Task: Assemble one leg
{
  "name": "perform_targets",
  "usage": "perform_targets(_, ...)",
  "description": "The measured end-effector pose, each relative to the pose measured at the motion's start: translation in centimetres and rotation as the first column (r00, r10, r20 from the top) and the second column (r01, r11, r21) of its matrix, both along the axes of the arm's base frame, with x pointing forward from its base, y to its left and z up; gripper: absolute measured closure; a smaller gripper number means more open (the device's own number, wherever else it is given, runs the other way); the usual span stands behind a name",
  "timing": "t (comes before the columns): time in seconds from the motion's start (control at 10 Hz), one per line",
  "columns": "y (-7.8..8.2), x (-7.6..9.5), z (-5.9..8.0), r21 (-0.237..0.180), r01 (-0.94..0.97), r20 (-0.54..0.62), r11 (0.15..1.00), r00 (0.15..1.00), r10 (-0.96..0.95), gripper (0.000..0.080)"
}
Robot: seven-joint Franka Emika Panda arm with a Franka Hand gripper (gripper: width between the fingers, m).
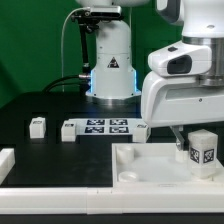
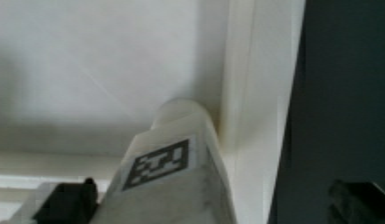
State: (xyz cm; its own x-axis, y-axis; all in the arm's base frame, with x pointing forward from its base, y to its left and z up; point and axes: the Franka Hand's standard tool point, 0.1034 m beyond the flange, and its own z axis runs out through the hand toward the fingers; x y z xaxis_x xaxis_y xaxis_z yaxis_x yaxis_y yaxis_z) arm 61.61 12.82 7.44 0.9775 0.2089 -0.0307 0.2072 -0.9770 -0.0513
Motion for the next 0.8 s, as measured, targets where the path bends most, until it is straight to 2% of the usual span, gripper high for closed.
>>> perform_targets(0.1, -0.13, -0.02, -0.11, 0.003, -0.083, 0.002, 0.997, 0.997, 0.083, 0.0151)
perform_targets(0.3, -0.13, -0.03, -0.13, 0.004, -0.093, 0.003, 0.996, 0.996, 0.093, 0.0151)
perform_targets(0.4, -0.15, -0.04, -0.14, 0.004, -0.093, 0.002, 0.996, 0.996, 0.093, 0.0263)
perform_targets(0.5, -0.16, -0.04, -0.15, 0.004, -0.093, 0.002, 0.996, 0.996, 0.093, 0.0263)
perform_targets(0.6, -0.17, -0.04, -0.15, 0.003, -0.084, 0.002, 0.996, 0.996, 0.084, 0.0448)
perform_targets(0.7, -0.34, -0.01, -0.17, 0.0, -0.042, 0.0, 0.999, 0.999, 0.042, 0.0503)
perform_targets(0.8, -0.36, -0.01, -0.18, 0.0, -0.045, 0.0, 0.999, 0.999, 0.045, 0.0503)
